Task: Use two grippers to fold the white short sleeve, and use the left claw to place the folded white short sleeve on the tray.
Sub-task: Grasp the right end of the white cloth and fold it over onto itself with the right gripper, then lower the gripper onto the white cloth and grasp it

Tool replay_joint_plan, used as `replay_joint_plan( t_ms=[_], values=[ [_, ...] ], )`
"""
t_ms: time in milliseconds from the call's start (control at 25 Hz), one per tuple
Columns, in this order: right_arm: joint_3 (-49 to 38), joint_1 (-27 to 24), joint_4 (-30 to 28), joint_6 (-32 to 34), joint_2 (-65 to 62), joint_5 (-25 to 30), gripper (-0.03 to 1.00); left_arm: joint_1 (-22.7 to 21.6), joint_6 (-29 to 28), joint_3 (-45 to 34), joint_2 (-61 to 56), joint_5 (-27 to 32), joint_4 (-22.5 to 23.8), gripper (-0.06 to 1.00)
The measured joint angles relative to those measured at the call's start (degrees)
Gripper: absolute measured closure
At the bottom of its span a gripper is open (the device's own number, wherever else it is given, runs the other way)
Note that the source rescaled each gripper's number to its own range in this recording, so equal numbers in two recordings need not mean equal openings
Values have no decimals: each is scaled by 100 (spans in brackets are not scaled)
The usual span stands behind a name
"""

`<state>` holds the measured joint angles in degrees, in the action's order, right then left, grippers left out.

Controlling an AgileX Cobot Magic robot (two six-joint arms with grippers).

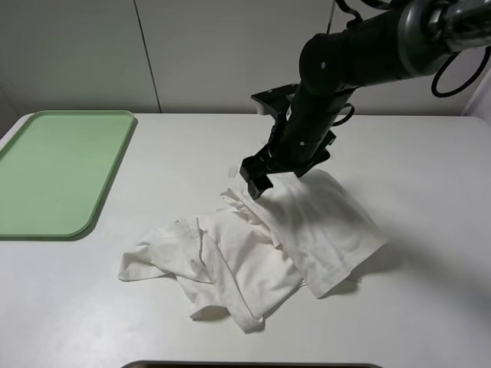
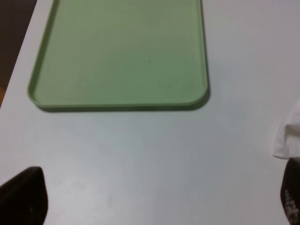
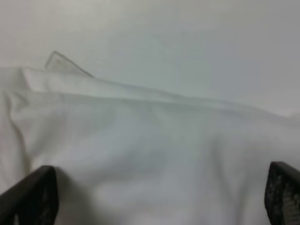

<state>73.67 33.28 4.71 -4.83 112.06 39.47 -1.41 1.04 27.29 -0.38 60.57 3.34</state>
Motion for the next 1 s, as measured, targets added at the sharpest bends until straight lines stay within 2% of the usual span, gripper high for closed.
replay_joint_plan(
  t_ms=[240,360,400,720,1000],
  values=[
    [0,-96,-681,191,-587,337,1,0,0,0,0,-6,0,-5],
    [0,-176,-818,211,-833,463,1,0,0,0,0,-6,0,-5],
    [0,-315,-949,255,-1559,855,1,0,0,0,0,-6,0,-5],
    [0,-376,-1603,447,-3473,2143,0,0,0,0,0,-6,0,-5],
    [0,-376,-1713,483,-5055,2637,-2,0,0,0,0,-6,0,-5]
  ],
)
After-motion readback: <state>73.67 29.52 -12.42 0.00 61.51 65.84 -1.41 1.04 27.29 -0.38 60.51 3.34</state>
